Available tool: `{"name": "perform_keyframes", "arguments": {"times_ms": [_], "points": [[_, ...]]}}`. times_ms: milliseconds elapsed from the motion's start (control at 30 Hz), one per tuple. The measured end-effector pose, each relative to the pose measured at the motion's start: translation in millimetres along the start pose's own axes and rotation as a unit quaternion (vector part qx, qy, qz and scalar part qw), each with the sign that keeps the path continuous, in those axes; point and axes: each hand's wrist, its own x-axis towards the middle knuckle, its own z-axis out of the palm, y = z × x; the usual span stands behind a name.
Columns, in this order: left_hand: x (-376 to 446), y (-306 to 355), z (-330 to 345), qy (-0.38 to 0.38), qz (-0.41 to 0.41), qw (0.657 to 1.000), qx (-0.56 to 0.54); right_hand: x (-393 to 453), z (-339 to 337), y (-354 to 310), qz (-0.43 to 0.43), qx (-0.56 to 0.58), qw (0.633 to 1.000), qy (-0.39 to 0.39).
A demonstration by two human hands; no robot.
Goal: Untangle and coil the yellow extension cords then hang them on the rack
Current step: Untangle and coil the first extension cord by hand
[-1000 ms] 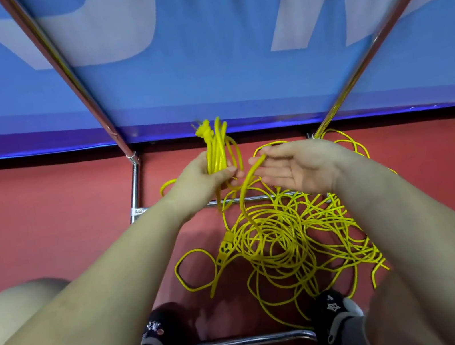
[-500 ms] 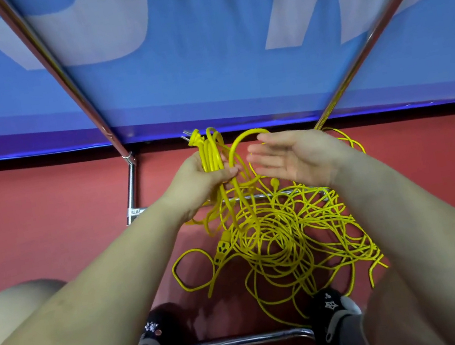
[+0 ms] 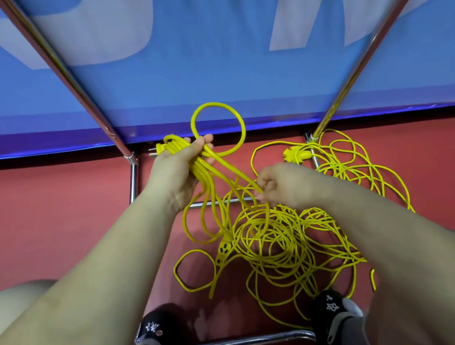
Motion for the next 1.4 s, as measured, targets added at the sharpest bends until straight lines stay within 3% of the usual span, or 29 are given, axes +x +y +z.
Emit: {"name": "perform_keyframes", "arguments": {"times_ms": [100, 200, 433, 667, 800, 967, 1033, 1100, 1133, 1167, 1233, 1267, 1333, 1400], "points": [[0, 0, 1, 0.009, -0.004, 1.0, -0.003, -1, -8, -4, -0.013, 0.12, 0.991, 0.052], [-1, -1, 3, 0.014, -0.003, 1.0, -0.004, -1, -14, -12, -0.014, 0.29, 0.952, 0.1], [-6, -7, 1, -0.027, 0.012, 0.991, 0.131, -1, -32, -11, 0.073, 0.631, 0.763, 0.124], [-15, -23, 8, -0.144, -0.008, 0.95, 0.275, -2, -38, -9, 0.12, 0.755, 0.628, 0.149], [-16, -25, 9, -0.18, -0.016, 0.94, 0.289, -2, -42, -7, 0.12, 0.785, 0.589, 0.152], [-17, -27, 9, -0.19, -0.008, 0.928, 0.321, -3, -43, -11, 0.098, 0.801, 0.576, 0.131], [-17, -26, 11, -0.181, -0.002, 0.933, 0.311, -2, -42, -12, 0.083, 0.801, 0.579, 0.129], [-18, -25, 13, -0.157, -0.001, 0.947, 0.282, -1, -41, -12, 0.06, 0.778, 0.612, 0.126], [-17, -25, 13, -0.144, -0.002, 0.954, 0.264, 0, -39, -12, 0.049, 0.743, 0.655, 0.128], [-17, -24, 12, -0.133, -0.003, 0.961, 0.244, 0, -37, -11, 0.04, 0.679, 0.721, 0.13], [-16, -22, 12, -0.117, -0.007, 0.973, 0.199, 1, -29, -10, 0.016, 0.455, 0.88, 0.135], [-15, -20, 12, -0.107, -0.012, 0.978, 0.179, 0, -24, -9, -0.007, 0.331, 0.935, 0.129], [-12, -17, 11, -0.09, -0.021, 0.985, 0.147, 0, -14, -10, -0.045, 0.175, 0.981, 0.073], [-8, -15, 8, -0.082, -0.021, 0.989, 0.117, -2, -6, -12, -0.045, 0.147, 0.988, 0.003]]}}
